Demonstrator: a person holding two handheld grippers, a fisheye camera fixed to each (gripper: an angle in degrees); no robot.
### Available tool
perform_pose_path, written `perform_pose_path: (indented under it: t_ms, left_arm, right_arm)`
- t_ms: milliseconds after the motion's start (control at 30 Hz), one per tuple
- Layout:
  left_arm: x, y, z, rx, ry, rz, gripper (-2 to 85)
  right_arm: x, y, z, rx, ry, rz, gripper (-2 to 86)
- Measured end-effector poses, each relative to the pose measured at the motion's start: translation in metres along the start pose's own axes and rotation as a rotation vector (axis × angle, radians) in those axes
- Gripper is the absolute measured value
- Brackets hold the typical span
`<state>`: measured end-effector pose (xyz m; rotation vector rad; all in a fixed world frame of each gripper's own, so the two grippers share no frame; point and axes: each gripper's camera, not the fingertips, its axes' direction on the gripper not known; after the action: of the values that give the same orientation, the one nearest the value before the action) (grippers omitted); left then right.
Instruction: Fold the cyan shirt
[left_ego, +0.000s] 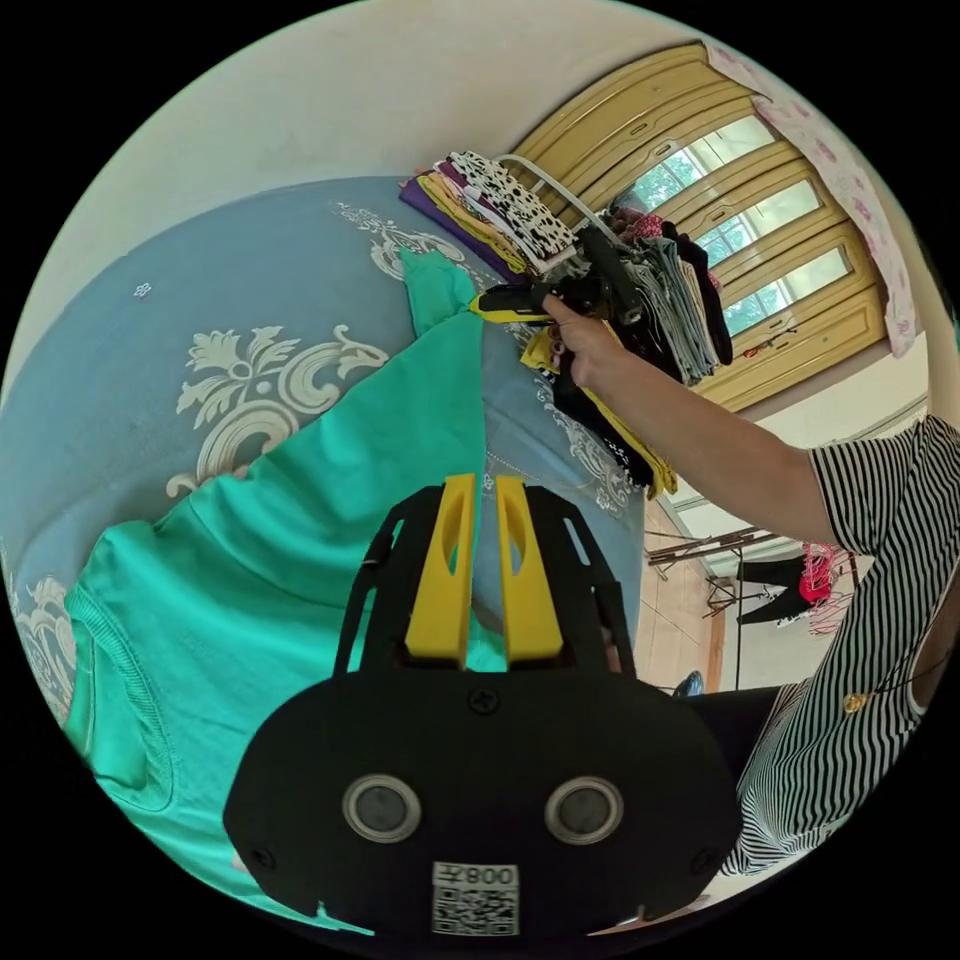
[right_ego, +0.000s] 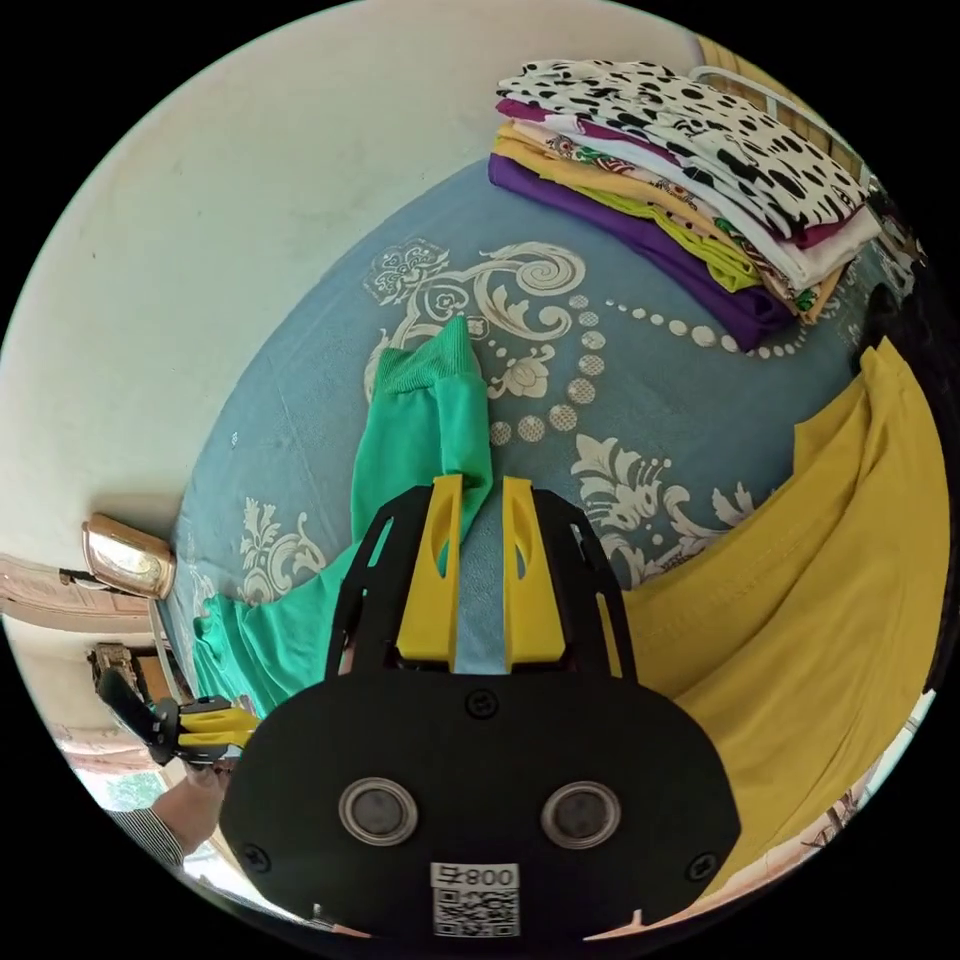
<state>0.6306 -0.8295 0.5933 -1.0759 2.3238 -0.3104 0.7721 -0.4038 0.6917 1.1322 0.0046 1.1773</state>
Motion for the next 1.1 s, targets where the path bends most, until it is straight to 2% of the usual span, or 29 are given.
perform_pose_path:
  t_ms: [200,333,433,633,867,967,1100]
  left_arm:
    - [-0.003,-0.069,0.038,0.098,0.067,-0.020,6.5]
    - [-0.004,-0.128,0.062,0.147,0.153,-0.019,10.4]
    - [0.004,-0.179,0.096,0.067,0.149,0.022,12.6]
    - [0.035,-0.240,0.181,-0.268,-0.058,0.205,12.7]
    - [0.045,-0.256,0.238,-0.514,-0.309,0.350,5.3]
    - [0.041,-0.256,0.236,-0.458,-0.318,0.352,3.3]
    - [0.030,-0.250,0.204,-0.261,-0.212,0.287,2.4]
  right_arm:
    - [0.026,0.033,-0.015,0.128,-0.303,-0.066,0.8]
    - [0.005,0.069,-0.023,0.169,-0.318,-0.200,0.4]
    - [-0.010,0.090,-0.016,0.177,-0.289,-0.266,0.3]
    - [-0.017,0.112,0.004,0.163,-0.312,-0.345,0.3]
    - [0.005,0.127,0.036,0.113,-0.347,-0.312,0.8]
    - [0.018,0.136,0.044,0.103,-0.379,-0.299,1.6]
    - [0.052,0.147,0.036,0.115,-0.350,-0.259,3.1]
